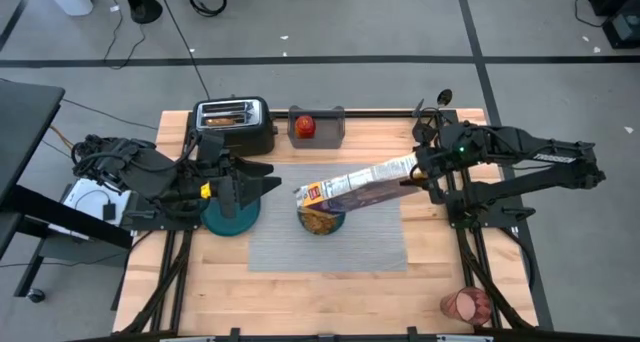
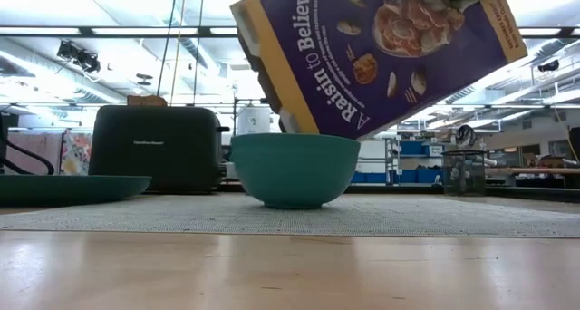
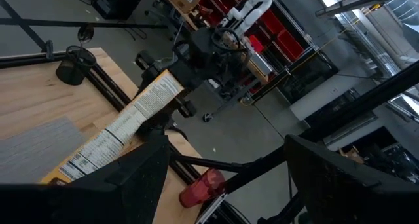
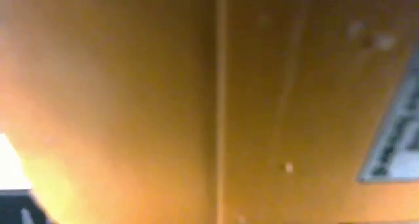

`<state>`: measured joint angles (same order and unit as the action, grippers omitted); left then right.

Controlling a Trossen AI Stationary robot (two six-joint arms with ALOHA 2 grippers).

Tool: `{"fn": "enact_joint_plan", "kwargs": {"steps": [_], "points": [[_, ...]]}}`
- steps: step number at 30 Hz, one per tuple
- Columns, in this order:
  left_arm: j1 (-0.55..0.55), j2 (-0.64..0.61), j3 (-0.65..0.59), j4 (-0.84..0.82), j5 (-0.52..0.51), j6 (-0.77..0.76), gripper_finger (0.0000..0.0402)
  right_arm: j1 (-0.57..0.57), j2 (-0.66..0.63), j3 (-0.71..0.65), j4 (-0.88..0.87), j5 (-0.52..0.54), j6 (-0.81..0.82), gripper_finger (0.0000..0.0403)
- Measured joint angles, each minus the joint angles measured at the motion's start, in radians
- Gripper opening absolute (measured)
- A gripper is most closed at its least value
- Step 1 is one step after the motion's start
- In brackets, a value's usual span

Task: Arrange a breakfast setting
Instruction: Pour the cereal on the green bowl

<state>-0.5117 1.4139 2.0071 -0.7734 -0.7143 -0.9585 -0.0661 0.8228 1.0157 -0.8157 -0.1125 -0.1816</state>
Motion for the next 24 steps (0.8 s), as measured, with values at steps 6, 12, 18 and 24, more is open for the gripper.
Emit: {"fn": "enact_joint_plan", "kwargs": {"steps": [6,12,18,24], "points": [[0.0,0.0,0.0,0.0,0.0,0.0,0.0306,0.001,0.0,0.0,0.013,0.033,0.037,0.0203],[0.0,0.0,0.0,0.0,0.0,-0.021,0.0306,0.007,0.007,0.0,0.007,0.03,0.047,0.0203],[0.0,0.0,0.0,0.0,0.0,-0.018,0.0306,0.012,0.006,0.0,0.004,0.025,0.054,0.0203],[0.0,0.0,0.0,-0.002,0.0,-0.017,0.0306,0.015,-0.003,0.0,0.033,0.017,0.071,0.0203]]}}
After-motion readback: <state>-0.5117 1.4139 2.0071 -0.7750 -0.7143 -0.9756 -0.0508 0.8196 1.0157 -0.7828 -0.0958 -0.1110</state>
